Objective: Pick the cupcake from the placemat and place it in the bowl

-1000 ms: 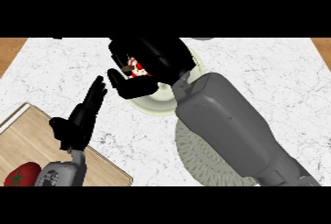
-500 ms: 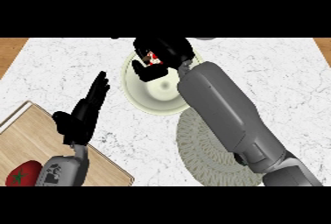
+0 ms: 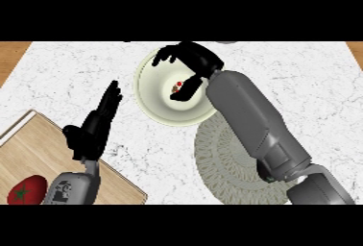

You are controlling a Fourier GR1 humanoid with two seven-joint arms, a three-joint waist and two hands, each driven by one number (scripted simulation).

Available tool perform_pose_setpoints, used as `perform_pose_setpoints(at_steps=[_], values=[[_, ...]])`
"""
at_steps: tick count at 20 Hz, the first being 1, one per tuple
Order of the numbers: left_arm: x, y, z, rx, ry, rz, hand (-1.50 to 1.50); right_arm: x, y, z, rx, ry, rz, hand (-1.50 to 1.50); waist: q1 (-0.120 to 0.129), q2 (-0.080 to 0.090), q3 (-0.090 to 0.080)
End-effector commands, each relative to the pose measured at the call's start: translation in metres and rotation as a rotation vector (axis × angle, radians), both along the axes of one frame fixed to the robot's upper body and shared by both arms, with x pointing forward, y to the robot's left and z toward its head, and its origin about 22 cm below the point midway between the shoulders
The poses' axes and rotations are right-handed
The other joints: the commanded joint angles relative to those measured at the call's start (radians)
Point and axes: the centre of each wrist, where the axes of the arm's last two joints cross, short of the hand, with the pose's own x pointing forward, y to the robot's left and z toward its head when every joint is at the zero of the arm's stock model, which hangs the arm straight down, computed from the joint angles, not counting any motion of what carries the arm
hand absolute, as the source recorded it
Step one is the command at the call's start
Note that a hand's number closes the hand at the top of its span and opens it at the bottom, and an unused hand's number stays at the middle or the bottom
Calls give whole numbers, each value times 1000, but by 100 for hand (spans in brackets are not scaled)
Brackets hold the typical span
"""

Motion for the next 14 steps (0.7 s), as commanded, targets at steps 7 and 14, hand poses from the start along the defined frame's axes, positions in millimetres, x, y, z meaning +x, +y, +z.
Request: perform_pose_setpoints(at_steps=[7,14], values=[[-7,-13,-1,-11,5,-5,0,12,-12,8,373,19,8,-150,-9,-5,0],[-6,-2,2,-10,7,4,0,33,-69,39,456,169,-48,-150,-11,-4,0]])
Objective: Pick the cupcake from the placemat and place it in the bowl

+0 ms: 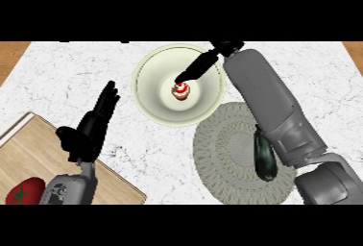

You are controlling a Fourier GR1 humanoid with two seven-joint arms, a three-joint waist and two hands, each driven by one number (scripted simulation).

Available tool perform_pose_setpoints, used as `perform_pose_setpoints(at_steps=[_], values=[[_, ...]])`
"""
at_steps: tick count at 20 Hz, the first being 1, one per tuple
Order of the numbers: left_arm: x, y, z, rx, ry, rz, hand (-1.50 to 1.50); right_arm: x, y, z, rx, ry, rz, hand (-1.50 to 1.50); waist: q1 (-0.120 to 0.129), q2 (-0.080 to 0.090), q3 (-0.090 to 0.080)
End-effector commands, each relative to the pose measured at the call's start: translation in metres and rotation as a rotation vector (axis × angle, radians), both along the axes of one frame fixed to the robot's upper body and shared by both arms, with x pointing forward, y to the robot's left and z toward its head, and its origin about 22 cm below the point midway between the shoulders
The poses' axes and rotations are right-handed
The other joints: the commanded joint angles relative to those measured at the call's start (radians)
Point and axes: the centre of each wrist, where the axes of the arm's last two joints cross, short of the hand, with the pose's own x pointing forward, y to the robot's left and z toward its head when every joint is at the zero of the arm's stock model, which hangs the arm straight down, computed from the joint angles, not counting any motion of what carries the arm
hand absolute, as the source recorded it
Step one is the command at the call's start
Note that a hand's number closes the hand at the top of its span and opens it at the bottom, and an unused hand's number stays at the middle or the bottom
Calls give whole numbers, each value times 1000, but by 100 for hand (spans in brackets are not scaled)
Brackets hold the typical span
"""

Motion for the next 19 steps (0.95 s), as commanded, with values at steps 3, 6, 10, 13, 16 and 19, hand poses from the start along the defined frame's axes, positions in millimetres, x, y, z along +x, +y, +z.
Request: perform_pose_setpoints(at_steps=[3,6,10,13,16,19], values=[[7,-18,7,2,-5,8,0,13,-42,18,109,126,12,-150,-5,1,0],[-1,9,3,-7,2,8,0,13,-51,10,138,150,44,-150,-2,-1,0],[-1,6,3,3,-12,-11,0,13,-105,-6,162,176,83,-150,13,8,0],[-13,-2,-11,-6,-11,-8,0,10,-131,-14,149,200,117,-150,5,4,1],[-4,-8,10,-12,6,7,0,9,-122,-18,125,186,158,-150,2,1,1],[-17,-10,-12,-13,18,9,0,4,-143,-27,114,208,156,-150,-3,-1,1]])
